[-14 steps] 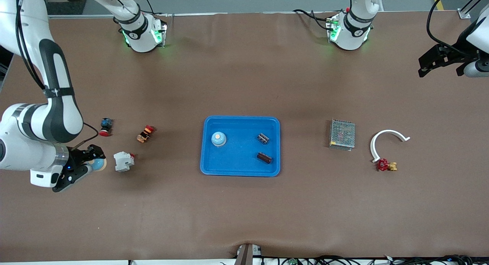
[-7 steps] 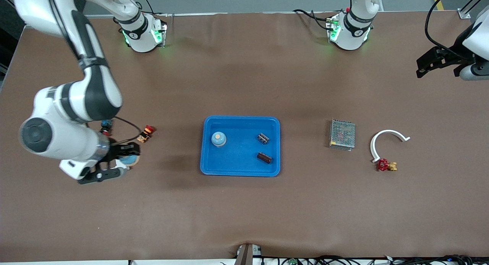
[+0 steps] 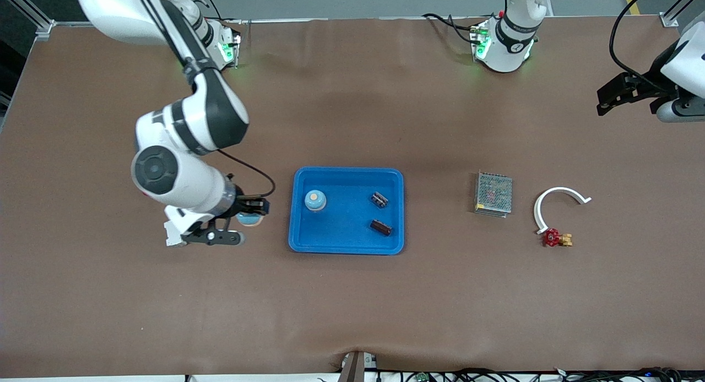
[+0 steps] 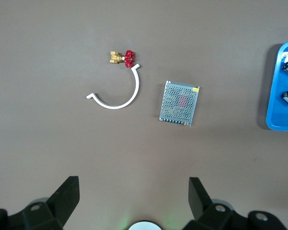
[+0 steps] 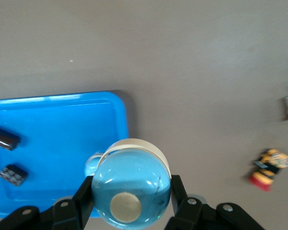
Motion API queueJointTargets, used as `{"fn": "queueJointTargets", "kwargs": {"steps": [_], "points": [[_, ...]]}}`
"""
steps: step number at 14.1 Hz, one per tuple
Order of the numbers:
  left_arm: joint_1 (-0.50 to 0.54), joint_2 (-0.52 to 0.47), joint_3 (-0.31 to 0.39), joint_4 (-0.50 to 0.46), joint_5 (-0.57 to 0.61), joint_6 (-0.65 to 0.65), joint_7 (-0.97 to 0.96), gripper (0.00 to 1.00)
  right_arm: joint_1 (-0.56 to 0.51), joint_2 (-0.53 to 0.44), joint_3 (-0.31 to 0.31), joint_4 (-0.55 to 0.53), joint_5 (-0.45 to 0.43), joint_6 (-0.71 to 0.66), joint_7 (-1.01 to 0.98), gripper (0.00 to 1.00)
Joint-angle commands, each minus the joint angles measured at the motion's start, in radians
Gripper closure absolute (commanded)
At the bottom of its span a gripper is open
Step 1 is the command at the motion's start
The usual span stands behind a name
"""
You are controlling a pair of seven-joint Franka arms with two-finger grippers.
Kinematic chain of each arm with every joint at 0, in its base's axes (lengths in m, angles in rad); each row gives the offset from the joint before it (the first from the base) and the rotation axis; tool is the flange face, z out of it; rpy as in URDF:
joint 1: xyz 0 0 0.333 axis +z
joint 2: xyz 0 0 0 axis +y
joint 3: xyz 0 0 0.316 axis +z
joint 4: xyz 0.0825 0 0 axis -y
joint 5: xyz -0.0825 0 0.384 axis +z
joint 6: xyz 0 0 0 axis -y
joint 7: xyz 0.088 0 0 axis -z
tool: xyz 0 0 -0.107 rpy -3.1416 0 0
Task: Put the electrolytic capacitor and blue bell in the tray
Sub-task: 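Lift the bell with the right gripper and carry it to the tray, then lower the bell into the tray and open the right gripper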
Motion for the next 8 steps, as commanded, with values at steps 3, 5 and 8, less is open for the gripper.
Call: {"fn": "queueJointTargets", "kwargs": {"steps": [3,5,8], "points": [[-0.004,0.012,-0.003,0.012,-0.012,-0.003,0.002,0.0,0.093,0.091,-0.013,0.024,0.014,0.149,0.149,0.5],[-0.004,0.024,-0.003,0.014,-0.009,0.0,0.002,0.0,0.107,0.132,-0.013,0.043,0.014,0.189,0.167,0.5],[-0.003,0.026,-0.004,0.015,-0.005,0.0,0.003,0.0,0.133,0.178,-0.013,0.046,0.014,0.258,0.197,0.5]]}}
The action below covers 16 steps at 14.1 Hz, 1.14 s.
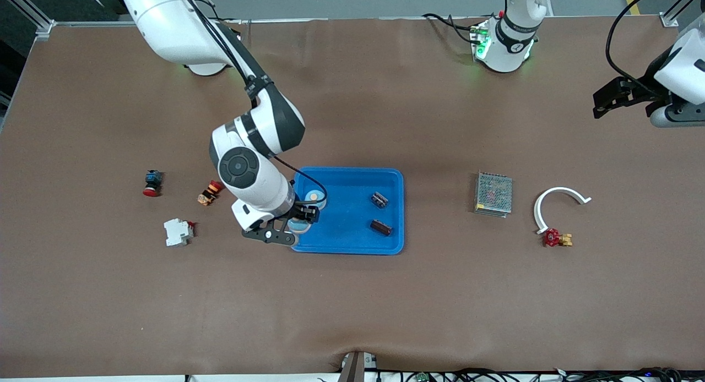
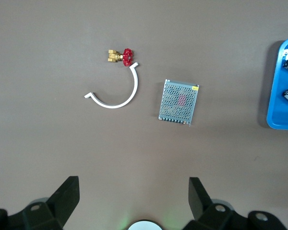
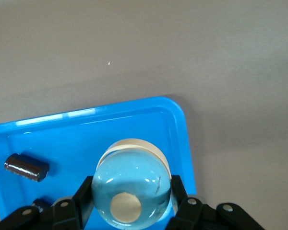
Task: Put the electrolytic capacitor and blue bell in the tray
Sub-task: 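Lower the bell into the tray and open the right gripper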
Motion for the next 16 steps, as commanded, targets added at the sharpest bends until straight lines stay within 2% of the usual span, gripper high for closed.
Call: {"fn": "queueJointTargets", "kwargs": {"steps": [1,8,16], "points": [[0.005,0.005,-0.003,0.015,-0.005,-0.002,0.003,0.0,0.029,0.055,-0.012,0.042,0.014,0.033,0.032,0.5],[0.009,0.003,-0.002,0.017,-0.007,-0.005,0.003,0.0,0.071,0.155,-0.012,0.059,0.013,0.132,0.041,0.5],[0.009,0.002,-0.002,0.015,-0.012,-0.008,0.003,0.0,0.109,0.205,-0.018,0.077,-0.007,0.138,0.032,0.5]]}}
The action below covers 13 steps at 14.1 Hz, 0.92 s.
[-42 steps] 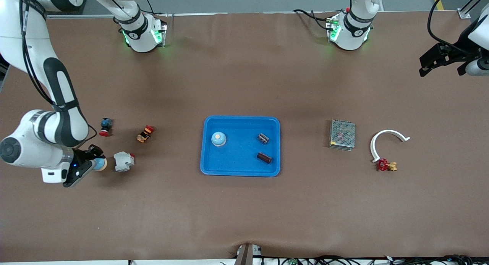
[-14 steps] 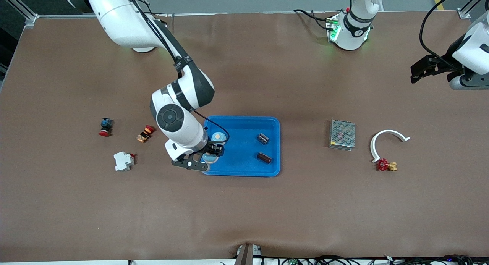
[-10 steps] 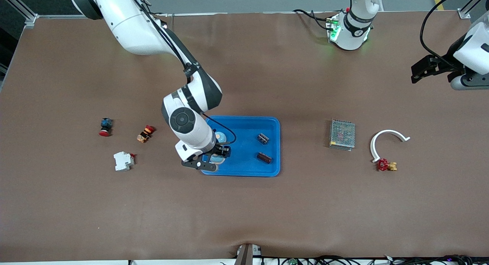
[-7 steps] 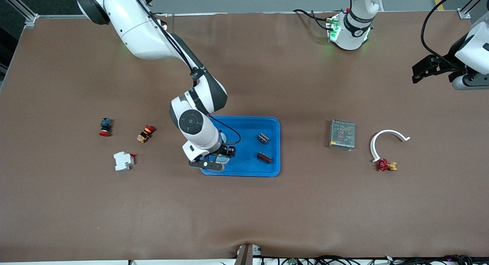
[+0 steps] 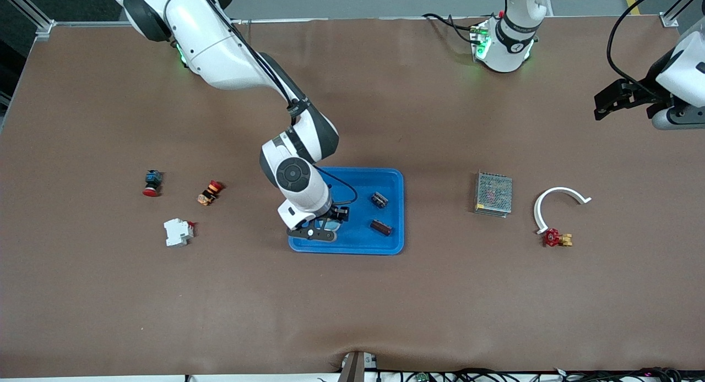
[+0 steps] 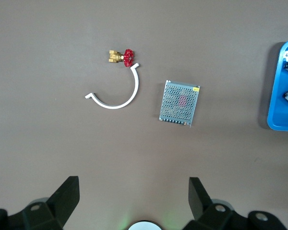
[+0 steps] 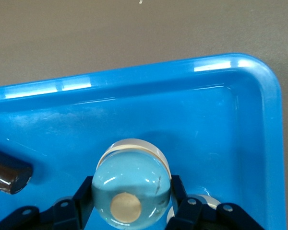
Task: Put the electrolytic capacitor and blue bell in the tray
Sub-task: 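Lower the bell into the tray and open the right gripper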
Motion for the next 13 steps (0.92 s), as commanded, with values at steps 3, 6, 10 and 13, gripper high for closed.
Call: {"fn": "queueJointTargets", "kwargs": {"steps": [3,6,10,13], "points": [[0.005,0.0,-0.004,0.009,-0.012,-0.008,0.003,0.0,0.006,0.034,-0.013,0.039,-0.041,-0.002,-0.001,0.5],[0.005,0.0,-0.002,0.009,-0.013,-0.006,0.003,0.0,-0.004,0.047,-0.012,0.039,-0.064,0.005,-0.003,0.49],[0.007,0.0,-0.002,0.01,-0.015,-0.006,0.003,0.0,-0.007,0.056,-0.012,0.039,-0.065,0.022,-0.001,0.46],[0.007,0.0,-0.001,0.01,-0.013,-0.008,0.005,0.0,-0.008,0.051,-0.012,0.038,-0.063,0.03,-0.003,0.0]]}}
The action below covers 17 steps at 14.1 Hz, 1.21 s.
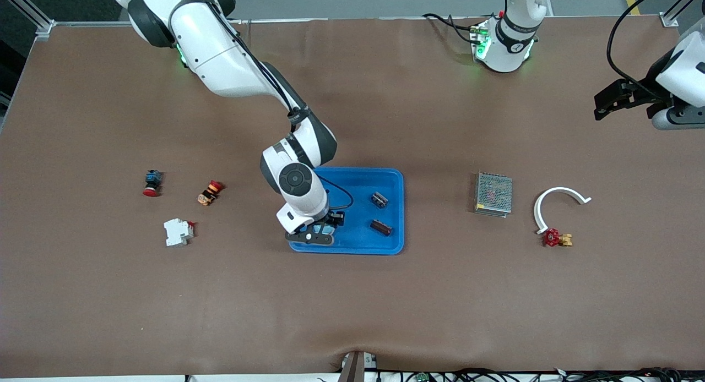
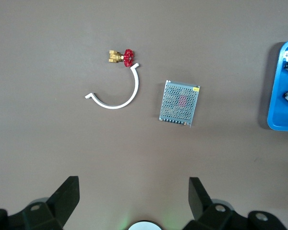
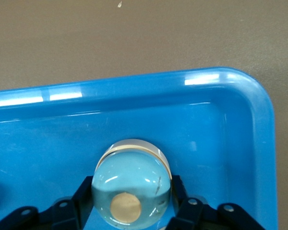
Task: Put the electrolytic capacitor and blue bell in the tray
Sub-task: 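Lower the bell into the tray and open the right gripper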
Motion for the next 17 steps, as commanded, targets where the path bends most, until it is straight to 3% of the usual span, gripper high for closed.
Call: {"fn": "queueJointTargets", "kwargs": {"steps": [1,6,12,17], "points": [[0.007,0.0,0.001,0.01,-0.013,-0.006,0.004,0.0,-0.007,0.008,0.004,0.032,-0.012,-0.002,-0.003,0.0],[0.016,0.001,0.004,0.009,-0.012,-0.008,0.002,0.0,-0.004,-0.067,0.004,0.023,-0.007,-0.038,-0.043,0.0],[0.014,-0.007,0.004,0.007,-0.005,-0.011,0.014,0.0,-0.003,-0.32,0.006,0.002,-0.007,-0.44,-0.076,0.0],[0.034,-0.022,0.004,0.007,-0.012,-0.023,0.022,0.0,0.006,-0.517,0.006,-0.063,-0.007,-0.62,-0.092,0.0]]}}
